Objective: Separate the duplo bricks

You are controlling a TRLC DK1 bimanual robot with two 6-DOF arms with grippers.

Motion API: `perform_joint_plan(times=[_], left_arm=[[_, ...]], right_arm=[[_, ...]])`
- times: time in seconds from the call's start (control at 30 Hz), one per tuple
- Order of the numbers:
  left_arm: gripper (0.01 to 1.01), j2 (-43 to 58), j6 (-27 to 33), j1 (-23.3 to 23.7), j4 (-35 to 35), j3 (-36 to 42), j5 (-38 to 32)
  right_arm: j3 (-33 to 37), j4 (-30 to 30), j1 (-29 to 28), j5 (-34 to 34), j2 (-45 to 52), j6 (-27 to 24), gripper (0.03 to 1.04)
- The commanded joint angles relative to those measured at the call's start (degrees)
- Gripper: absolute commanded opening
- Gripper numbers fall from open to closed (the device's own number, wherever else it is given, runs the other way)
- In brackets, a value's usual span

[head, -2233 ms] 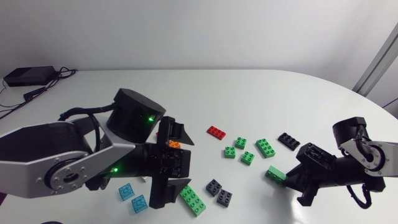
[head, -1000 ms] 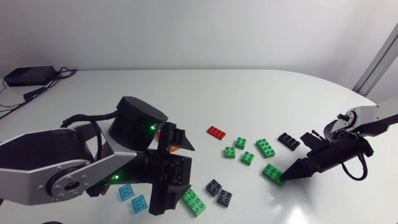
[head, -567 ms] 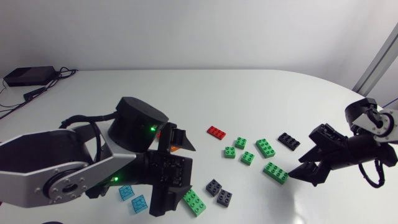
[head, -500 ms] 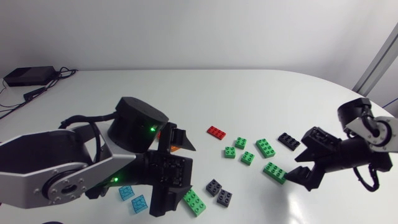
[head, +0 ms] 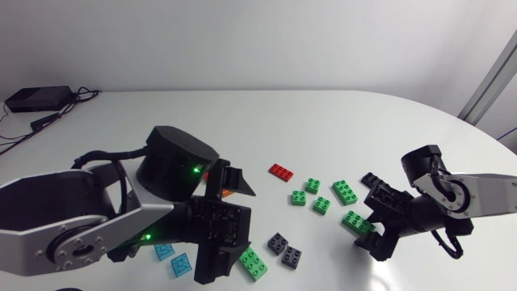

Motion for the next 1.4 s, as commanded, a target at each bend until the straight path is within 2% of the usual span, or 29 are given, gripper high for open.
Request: perform_joint_plan(times=[0.0,0.03,0.07,0.17,0.2,0.63,0.8,0.87,0.97,1.0,1.03,1.13,1.2,1.23,1.3,1.37], left_arm=[[0.985,-0.74,-1.34,-0.28,-0.34,-1.13,-0.28],[0.985,-0.74,-1.34,-0.28,-0.34,-1.13,-0.28],[0.985,-0.74,-1.34,-0.28,-0.34,-1.13,-0.28],[0.985,-0.74,-1.26,-0.1,-0.26,-1.39,-0.28],[0.985,-0.74,-1.17,-0.02,-0.17,-1.31,-0.28],[0.985,-0.66,-1.17,0.07,0.45,-1.83,-0.28],[0.985,-1.1,-1.08,0.25,0.27,-2.1,-0.28],[0.985,-1.18,-1.08,0.34,0.27,-2.1,-0.28],[0.985,-1.18,-1.08,0.34,0.27,-2.18,-0.28],[0.985,-1.18,-1.08,0.34,0.36,-2.18,-0.28],[0.985,-1.1,-1.08,0.34,0.45,-2.27,-0.28],[0.985,-1.01,-1.17,0.34,0.62,-2.27,-0.28],[0.985,-1.01,-1.17,0.34,0.62,-2.1,-0.28],[0.985,-1.01,-1.26,0.25,0.62,-2.1,-0.28],[0.985,-1.01,-1.26,0.25,0.53,-2.1,-0.28],[0.985,-1.27,-1.26,0.25,0.45,-2.1,-0.28]], right_arm=[[-0.57,1.14,0.74,0.82,1.83,1.39,0.65],[-0.57,1.32,0.74,0.91,1.74,1.57,0.53],[-0.57,1.32,0.65,0.91,1.48,1.66,0.46],[-0.04,1.23,-0.4,0.91,1.48,2.01,0.26],[0.66,0.97,-1.1,0.82,2.01,2.36,0.23],[8.04,0.0,-1.63,1.79,7.28,12.2,0.23],[8.22,0.35,-1.81,2.05,9.21,12.29,0.24],[7.69,0.26,-1.63,2.22,9.21,12.2,0.4],[6.37,0.0,-1.72,4.25,6.49,11.5,0.88],[6.2,-0.26,-1.72,4.25,5.17,11.41,0.96],[5.85,-0.53,-1.63,4.33,2.89,11.41,1.0],[5.41,-0.61,0.3,5.04,-2.21,11.59,1.0],[5.67,-0.7,2.32,5.21,-3.97,12.03,0.97],[5.85,-0.79,3.64,5.13,-4.58,12.2,0.9],[6.37,-0.7,5.75,5.13,-4.41,12.82,0.75],[7.08,0.0,8.04,5.13,-2.91,13.35,0.54]])
